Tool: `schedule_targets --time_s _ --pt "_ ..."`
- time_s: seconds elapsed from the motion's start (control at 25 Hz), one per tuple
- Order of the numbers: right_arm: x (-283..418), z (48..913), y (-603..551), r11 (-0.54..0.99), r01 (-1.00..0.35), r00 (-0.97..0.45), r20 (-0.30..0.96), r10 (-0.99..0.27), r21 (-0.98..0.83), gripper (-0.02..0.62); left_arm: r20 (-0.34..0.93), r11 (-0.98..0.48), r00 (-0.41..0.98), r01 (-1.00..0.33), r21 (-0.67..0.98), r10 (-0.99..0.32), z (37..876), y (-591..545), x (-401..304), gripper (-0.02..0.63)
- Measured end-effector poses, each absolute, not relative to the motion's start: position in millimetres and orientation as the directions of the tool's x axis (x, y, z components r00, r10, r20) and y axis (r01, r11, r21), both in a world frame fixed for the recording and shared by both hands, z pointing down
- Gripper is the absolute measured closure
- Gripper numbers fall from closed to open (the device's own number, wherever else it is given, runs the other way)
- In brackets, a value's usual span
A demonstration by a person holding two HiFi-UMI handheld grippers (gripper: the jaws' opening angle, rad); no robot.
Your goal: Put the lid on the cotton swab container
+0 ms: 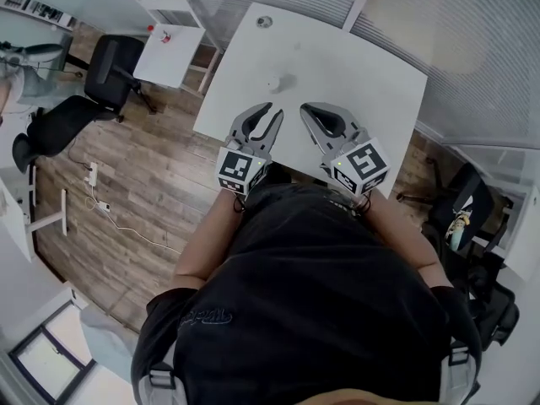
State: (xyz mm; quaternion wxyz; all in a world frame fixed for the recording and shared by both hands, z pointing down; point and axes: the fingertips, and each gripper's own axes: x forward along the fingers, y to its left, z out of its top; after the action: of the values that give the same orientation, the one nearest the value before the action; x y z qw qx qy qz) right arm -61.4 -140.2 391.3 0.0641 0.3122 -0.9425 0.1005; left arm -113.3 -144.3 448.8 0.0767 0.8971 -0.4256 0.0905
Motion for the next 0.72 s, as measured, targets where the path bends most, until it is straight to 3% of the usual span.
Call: schedule_targets --time_s 0.72 --pt "-104.3 419.6 -211.5 0.659 -0.733 -0.678 0.250 -0.691 -0.167 0.572 0.338 -0.709 0.684 -0.702 0.062 -0.647 537.5 -225.6 -167.3 0.386"
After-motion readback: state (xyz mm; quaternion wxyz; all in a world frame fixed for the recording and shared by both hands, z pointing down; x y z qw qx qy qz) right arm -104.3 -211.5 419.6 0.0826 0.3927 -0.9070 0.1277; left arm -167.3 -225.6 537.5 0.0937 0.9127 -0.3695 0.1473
